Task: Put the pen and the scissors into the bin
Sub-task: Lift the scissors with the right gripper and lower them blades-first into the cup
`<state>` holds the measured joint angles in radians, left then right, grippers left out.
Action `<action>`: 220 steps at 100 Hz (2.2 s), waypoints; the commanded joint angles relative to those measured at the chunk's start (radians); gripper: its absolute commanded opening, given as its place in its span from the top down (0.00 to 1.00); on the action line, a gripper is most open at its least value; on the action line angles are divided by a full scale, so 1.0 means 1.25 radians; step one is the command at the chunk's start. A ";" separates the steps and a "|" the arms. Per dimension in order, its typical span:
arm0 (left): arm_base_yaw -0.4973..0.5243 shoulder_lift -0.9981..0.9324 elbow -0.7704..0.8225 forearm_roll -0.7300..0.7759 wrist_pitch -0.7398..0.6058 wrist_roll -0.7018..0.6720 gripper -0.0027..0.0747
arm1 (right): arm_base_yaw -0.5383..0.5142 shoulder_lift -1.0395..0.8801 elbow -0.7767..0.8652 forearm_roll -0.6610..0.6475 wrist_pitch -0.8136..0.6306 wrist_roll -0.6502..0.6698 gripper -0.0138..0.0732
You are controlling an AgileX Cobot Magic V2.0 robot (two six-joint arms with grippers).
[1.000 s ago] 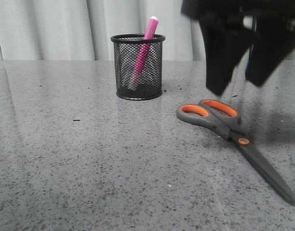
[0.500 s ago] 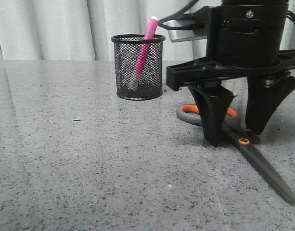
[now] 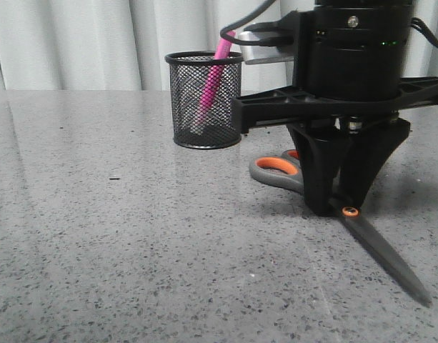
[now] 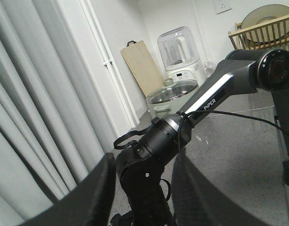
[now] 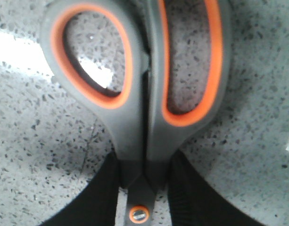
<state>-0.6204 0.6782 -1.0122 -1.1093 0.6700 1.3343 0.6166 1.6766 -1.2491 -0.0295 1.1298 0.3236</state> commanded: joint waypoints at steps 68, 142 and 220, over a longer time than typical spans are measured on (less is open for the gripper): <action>-0.008 -0.052 -0.020 0.066 -0.043 -0.037 0.64 | -0.005 -0.180 -0.153 -0.220 -0.813 -0.001 0.92; -0.008 -0.052 -0.020 0.077 -0.022 -0.091 0.64 | -0.061 0.027 -0.022 -0.278 -1.092 -0.001 0.92; -0.008 -0.218 0.027 0.786 -0.107 -0.686 0.94 | -0.032 -0.243 -0.019 -0.218 -0.829 0.002 0.70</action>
<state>-0.6204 0.4367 -0.9869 -0.1913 0.5887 0.5927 0.5581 1.5167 -1.2483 -0.2946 0.0260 0.3277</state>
